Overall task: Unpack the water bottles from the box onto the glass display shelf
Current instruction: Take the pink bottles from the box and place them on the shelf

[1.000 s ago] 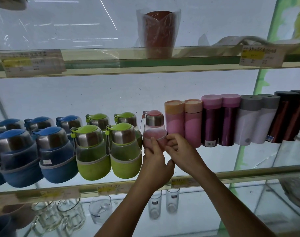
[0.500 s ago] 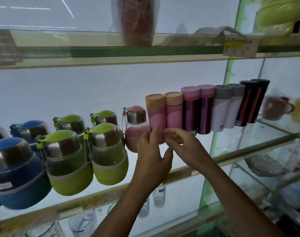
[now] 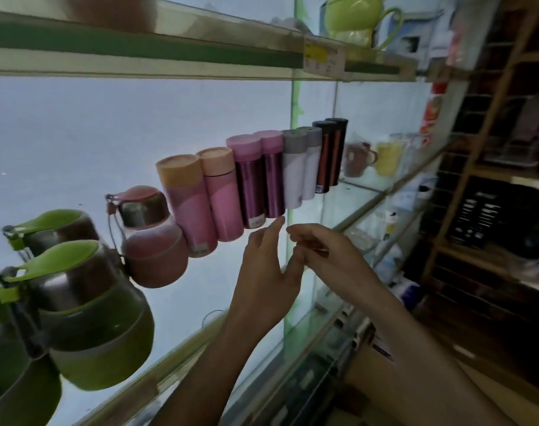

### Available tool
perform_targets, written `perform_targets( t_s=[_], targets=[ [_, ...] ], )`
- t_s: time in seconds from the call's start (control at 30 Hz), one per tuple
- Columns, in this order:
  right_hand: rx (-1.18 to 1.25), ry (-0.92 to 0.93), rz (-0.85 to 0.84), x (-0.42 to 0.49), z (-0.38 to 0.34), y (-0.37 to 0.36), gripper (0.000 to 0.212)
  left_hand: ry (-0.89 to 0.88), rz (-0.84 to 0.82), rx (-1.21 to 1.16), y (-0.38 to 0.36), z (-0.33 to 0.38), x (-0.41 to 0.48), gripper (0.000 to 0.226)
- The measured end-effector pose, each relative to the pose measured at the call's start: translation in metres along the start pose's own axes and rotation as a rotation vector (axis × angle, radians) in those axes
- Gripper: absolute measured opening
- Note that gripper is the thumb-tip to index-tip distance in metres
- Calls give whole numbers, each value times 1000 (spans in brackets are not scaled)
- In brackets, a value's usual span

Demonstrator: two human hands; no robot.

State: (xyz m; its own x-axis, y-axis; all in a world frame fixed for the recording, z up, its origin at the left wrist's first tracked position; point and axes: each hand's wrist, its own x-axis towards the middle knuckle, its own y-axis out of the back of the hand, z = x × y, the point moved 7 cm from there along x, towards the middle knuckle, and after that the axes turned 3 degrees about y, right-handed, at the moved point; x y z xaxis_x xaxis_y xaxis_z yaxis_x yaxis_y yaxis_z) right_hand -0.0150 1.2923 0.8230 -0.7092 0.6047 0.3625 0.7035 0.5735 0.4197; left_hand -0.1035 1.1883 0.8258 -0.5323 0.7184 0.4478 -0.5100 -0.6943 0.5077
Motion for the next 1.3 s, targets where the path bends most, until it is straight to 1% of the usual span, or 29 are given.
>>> perform_targets(
  t_s=[0.13,0.23,0.3,0.4,0.47,0.67,0.8,0.9,1.0,1.13,1.23,1.3],
  targets=[
    [-30,-71,84,-23,14,22,36,-47,-101,-43,-27,10,-6,59],
    [-21,-145,114,-44,27,34,35,-85,-175,-66,-47,16,-11,56],
    [-28,-205,126,-59,41,41,36,-95,-258,-103,-67,19,-18,54],
    [-50,-293,118,-81,62,49,37,-49,-383,-159,-100,16,-28,55],
    [-67,-358,122,-96,78,57,38,-16,-436,-183,-123,9,-34,57],
    [-116,-490,115,-142,128,67,38,28,-600,-151,-191,-17,-60,58],
    [-83,-605,94,-174,177,70,36,89,-716,-138,-242,-37,-87,55],
    [-57,-671,81,-194,212,69,35,129,-761,-120,-271,-51,-103,49],
    [-28,-756,64,-215,250,67,34,198,-815,-81,-299,-67,-121,54],
    [1,-817,47,-241,295,64,31,249,-865,-53,-327,-90,-144,53],
    [15,-885,14,-263,332,54,44,300,-888,-15,-351,-116,-165,50],
    [42,-922,-2,-279,357,44,46,334,-908,-1,-365,-135,-182,46]
  ],
)
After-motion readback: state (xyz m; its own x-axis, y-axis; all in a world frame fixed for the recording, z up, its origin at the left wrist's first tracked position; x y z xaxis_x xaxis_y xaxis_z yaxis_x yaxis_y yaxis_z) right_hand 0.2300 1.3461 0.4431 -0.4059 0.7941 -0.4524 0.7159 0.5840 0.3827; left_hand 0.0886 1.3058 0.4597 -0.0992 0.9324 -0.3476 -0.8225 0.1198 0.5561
